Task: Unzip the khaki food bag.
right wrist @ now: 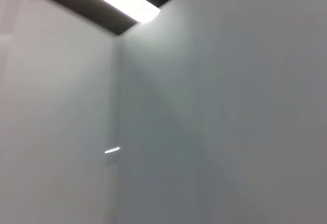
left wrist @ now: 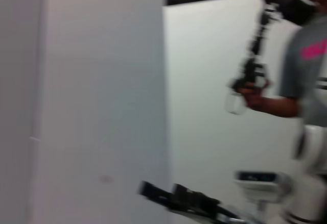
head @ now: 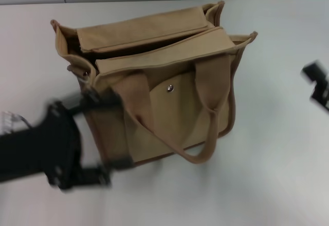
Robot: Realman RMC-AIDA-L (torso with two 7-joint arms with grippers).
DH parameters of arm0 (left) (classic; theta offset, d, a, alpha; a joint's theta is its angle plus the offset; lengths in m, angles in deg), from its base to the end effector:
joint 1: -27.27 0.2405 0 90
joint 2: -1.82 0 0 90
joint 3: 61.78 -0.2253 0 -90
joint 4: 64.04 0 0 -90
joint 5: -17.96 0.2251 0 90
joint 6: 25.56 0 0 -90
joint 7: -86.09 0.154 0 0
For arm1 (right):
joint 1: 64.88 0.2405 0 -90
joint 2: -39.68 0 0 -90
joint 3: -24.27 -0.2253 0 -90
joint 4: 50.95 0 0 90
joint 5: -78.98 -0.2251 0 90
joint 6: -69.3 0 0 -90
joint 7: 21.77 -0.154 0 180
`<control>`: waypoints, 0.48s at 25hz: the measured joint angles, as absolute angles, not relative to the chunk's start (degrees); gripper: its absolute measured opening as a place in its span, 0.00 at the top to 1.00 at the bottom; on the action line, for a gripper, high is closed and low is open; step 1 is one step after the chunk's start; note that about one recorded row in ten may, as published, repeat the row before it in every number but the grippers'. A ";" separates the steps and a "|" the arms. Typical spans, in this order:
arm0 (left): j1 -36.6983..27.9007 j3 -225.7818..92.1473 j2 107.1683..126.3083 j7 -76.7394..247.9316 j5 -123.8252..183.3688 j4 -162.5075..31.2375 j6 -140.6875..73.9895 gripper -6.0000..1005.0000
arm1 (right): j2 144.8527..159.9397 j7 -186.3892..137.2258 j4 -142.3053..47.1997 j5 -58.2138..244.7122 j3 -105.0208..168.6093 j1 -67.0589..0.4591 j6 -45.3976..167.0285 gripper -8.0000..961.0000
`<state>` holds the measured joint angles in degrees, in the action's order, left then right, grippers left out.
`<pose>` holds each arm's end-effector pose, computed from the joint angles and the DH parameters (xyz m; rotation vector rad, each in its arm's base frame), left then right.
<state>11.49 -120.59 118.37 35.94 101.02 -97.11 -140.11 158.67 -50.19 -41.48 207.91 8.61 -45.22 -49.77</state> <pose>-0.2305 0.2307 0.0245 -2.6451 0.0341 -1.3600 0.2670 0.2193 0.0280 -1.9700 0.0851 1.3620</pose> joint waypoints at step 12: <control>7.85 -129.27 118.12 35.26 104.77 -96.00 -134.86 0.24 | 158.86 -55.69 -35.18 208.01 29.00 -41.47 -47.87 0.13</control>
